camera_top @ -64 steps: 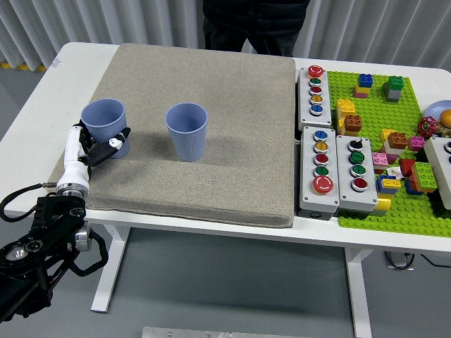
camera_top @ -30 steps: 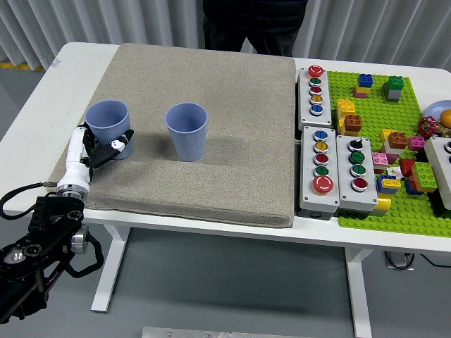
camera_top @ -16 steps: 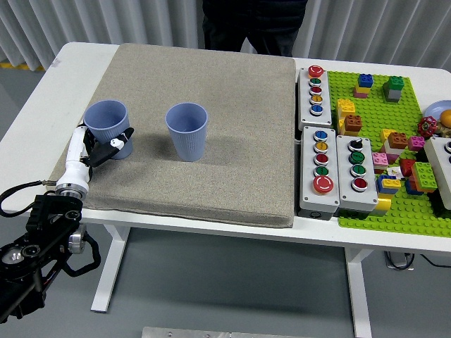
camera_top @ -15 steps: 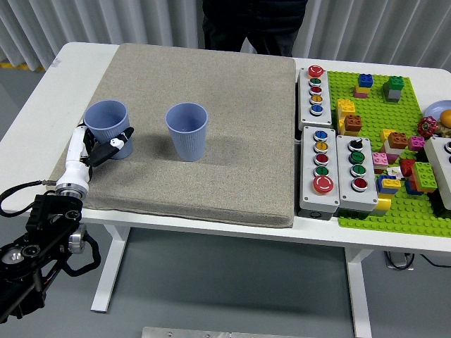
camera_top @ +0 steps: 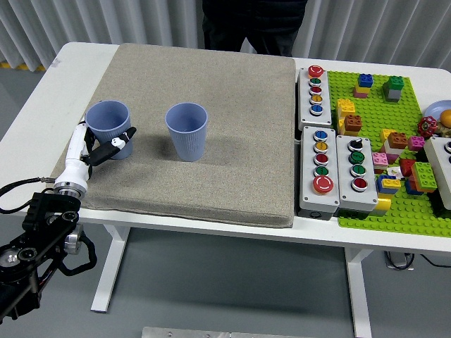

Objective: Pick cup pour cup place

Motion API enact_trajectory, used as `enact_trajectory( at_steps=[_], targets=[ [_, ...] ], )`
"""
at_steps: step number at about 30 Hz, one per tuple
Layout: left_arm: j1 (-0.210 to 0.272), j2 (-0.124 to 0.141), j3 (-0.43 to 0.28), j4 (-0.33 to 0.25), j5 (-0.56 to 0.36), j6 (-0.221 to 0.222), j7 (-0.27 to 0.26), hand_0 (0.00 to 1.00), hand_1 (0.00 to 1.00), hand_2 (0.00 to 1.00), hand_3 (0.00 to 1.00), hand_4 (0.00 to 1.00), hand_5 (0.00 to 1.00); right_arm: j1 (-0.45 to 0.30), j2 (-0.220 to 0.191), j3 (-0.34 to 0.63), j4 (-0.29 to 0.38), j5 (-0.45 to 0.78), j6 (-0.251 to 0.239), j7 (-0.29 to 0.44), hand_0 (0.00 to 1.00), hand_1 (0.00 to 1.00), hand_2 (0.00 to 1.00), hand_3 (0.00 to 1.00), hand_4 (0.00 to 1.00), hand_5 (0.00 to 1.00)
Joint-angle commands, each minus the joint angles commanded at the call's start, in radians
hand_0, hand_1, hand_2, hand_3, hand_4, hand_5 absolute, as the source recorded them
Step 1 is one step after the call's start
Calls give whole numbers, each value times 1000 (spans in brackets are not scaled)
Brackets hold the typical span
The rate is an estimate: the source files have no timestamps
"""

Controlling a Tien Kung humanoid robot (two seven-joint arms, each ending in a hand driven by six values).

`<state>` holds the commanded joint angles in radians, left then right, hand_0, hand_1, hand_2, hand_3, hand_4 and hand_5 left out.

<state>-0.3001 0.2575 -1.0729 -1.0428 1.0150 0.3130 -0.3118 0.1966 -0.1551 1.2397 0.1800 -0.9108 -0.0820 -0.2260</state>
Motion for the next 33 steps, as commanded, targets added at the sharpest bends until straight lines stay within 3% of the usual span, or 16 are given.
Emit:
enact_trajectory(
  at_steps=[10,15,23,33],
  targets=[
    [18,6,-18,-5,23,-26,18,981,998,998,998,949,343,1,-1,-2,0,5,-1,1,721,682,672,627,109,297],
    [55,12,-50,-34,54,-47,28,998,998,998,998,957,346,0,0,-1,0,3,-1,0,721,682,672,627,108,295],
    [148,25,-146,-153,127,-54,42,998,998,998,998,951,339,-6,1,7,0,-12,3,-2,721,682,672,627,108,294],
    [276,65,-243,-317,197,-84,74,998,998,998,998,970,374,-10,5,30,0,-36,3,-6,721,682,671,626,108,298]
  ],
)
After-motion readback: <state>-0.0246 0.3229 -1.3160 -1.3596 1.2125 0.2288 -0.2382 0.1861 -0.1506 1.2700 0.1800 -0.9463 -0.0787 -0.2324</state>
